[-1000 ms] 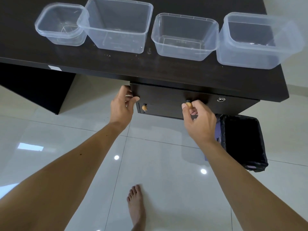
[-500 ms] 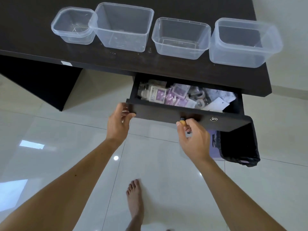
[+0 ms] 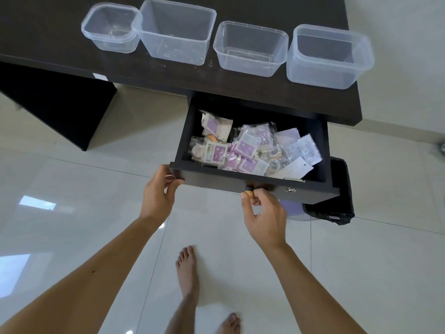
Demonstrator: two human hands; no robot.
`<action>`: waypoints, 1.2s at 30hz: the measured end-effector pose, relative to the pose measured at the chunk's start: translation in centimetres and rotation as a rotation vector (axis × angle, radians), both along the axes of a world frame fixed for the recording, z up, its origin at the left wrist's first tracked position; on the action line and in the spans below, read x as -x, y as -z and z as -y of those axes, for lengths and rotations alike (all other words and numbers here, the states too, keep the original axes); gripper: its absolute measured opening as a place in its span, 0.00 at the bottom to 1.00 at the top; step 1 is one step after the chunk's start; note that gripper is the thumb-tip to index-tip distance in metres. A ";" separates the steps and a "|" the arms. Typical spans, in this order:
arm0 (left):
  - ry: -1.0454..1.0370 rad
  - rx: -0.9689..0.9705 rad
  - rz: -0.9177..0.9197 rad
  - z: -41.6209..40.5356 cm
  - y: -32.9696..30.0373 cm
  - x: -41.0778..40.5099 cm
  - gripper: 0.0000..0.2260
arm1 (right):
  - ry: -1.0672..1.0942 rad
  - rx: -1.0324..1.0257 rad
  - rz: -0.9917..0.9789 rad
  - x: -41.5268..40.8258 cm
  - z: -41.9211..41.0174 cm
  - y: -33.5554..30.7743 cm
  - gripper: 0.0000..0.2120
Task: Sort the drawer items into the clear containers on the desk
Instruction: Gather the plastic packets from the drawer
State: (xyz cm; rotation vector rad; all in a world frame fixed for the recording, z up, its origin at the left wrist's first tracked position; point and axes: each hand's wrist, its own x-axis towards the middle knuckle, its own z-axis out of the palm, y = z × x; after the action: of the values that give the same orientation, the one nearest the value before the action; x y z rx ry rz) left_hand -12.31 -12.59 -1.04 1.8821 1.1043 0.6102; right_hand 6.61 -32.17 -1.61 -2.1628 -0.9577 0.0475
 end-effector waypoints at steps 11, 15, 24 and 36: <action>-0.028 0.042 -0.033 1.1 -0.7 0.6 0.13 | -0.066 0.151 -0.159 -0.8 1.1 -2.3 0.10; -0.093 0.044 -0.027 -0.1 -4.1 1.7 0.17 | -0.081 0.015 -0.229 -2.4 1.7 -7.2 0.07; 0.207 -0.229 -0.092 -6.4 -12.0 -5.5 0.14 | -0.084 -0.020 -0.325 -8.6 -3.9 -12.6 0.09; 0.094 -0.065 -0.347 -6.5 -8.4 -15.6 0.26 | 0.088 0.313 -0.303 -14.8 -8.6 -7.4 0.25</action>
State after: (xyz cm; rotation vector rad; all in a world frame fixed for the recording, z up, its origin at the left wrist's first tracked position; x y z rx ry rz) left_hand 3.24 -6.08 7.33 2.1371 1.2154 0.2743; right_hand 21.42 -23.59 5.83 -2.3890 -0.7156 0.4974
